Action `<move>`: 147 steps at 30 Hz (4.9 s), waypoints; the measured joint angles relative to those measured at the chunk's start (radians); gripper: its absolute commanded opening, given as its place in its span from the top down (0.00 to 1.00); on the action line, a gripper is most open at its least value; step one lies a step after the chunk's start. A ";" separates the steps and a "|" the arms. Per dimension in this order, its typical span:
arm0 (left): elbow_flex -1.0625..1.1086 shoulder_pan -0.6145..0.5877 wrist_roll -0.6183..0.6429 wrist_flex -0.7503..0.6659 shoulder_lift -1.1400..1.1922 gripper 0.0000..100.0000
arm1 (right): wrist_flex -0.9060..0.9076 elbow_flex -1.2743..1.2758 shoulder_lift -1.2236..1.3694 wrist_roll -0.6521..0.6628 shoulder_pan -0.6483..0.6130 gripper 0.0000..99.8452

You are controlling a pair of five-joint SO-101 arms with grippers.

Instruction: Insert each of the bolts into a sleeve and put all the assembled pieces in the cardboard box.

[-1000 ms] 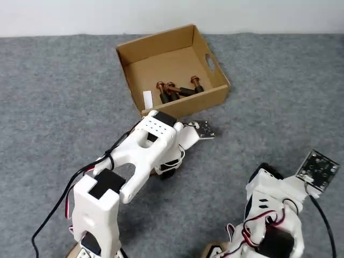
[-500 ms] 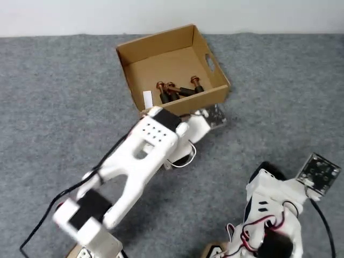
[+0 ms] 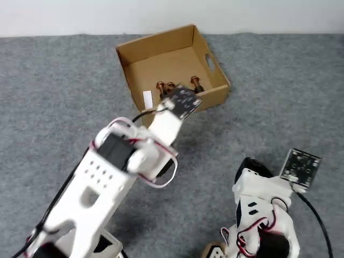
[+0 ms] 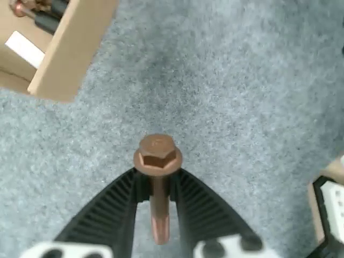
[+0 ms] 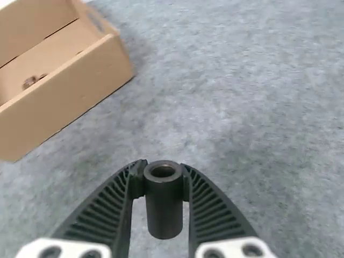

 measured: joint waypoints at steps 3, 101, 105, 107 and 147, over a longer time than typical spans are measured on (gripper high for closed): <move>0.152 0.000 0.035 -0.083 -0.150 1.00 | 0.000 0.000 0.000 0.000 -0.043 0.99; 0.967 0.121 0.488 -0.582 -1.287 1.00 | -0.250 0.078 0.006 0.399 -0.865 0.99; 0.968 0.133 0.489 -0.525 -1.286 1.00 | -0.250 0.078 0.006 0.399 -0.870 0.99; 0.985 0.137 0.468 -0.514 -1.290 0.99 | -0.250 0.080 0.006 0.400 -0.870 0.99; 1.126 -0.425 0.181 -0.344 -1.287 1.00 | -0.250 -0.058 0.114 0.155 -0.414 0.99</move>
